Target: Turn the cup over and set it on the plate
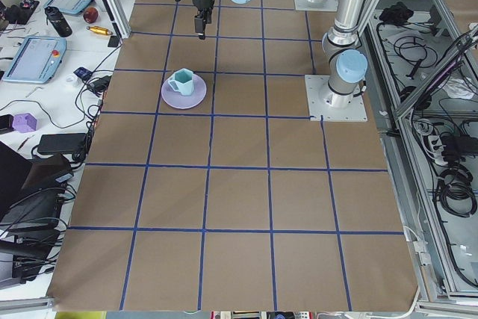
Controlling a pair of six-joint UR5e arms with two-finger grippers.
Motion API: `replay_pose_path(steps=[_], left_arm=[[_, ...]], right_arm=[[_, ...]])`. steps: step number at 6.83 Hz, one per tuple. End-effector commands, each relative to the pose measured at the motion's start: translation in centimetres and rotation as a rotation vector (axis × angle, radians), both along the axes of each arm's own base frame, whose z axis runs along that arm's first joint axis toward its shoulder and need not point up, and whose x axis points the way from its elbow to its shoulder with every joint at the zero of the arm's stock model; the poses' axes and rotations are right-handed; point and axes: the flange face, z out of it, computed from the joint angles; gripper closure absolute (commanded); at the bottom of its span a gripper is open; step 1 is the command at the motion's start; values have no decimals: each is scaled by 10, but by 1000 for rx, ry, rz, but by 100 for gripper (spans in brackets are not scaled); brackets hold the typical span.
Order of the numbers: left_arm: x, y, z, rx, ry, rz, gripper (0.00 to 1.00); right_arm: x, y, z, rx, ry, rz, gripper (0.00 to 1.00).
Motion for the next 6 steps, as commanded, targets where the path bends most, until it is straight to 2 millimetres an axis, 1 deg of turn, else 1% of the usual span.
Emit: replay_pose_path(steps=[1, 2, 3, 5, 6], left_arm=[[-51, 23, 11, -16, 5, 90, 0], [-53, 37, 16, 26, 8, 108, 0], [-58, 40, 19, 25, 12, 132, 0], [-58, 49, 24, 24, 12, 131, 0], [-58, 50, 26, 21, 9, 129, 0]], right_arm=[[0, 0, 0, 0, 0, 0, 0], [0, 0, 0, 0, 0, 0, 0], [0, 0, 0, 0, 0, 0, 0], [0, 0, 0, 0, 0, 0, 0], [0, 0, 0, 0, 0, 0, 0]])
